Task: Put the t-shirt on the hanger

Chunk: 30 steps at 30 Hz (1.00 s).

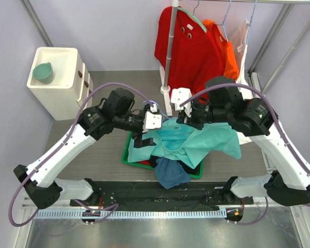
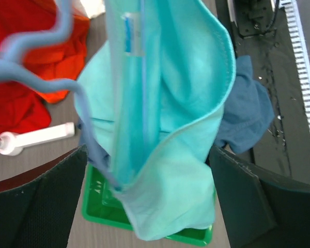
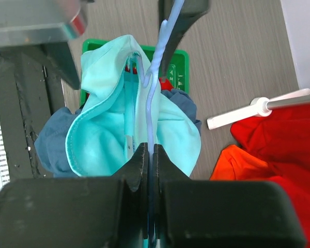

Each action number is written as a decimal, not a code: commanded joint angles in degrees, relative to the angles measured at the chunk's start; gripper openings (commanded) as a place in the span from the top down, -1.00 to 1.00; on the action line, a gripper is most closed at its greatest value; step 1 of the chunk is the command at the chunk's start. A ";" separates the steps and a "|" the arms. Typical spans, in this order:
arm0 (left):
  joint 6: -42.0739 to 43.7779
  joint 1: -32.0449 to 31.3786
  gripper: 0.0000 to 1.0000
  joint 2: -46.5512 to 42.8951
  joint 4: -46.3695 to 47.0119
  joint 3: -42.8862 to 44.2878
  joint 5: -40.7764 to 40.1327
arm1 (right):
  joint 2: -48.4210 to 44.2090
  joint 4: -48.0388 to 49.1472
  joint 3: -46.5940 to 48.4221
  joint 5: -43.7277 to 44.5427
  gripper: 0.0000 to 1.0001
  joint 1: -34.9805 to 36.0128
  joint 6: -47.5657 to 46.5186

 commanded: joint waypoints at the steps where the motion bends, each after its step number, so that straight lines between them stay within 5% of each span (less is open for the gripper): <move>1: 5.63 -1.67 -1.00 0.08 -5.87 2.39 -1.25 | -1.82 5.30 1.15 0.54 0.98 0.17 2.91; 15: 4.76 -0.72 -1.00 -12.91 5.45 -9.65 -11.36 | -7.27 5.66 0.01 5.89 0.98 -0.26 5.55; 19: -2.17 6.84 -1.00 -18.89 12.40 -12.29 -8.46 | -10.25 5.22 1.50 6.86 0.98 -5.08 7.05; 30: -10.36 7.29 -1.00 -20.04 16.89 -10.80 -11.27 | -19.30 5.22 15.47 4.05 0.98 -24.86 15.48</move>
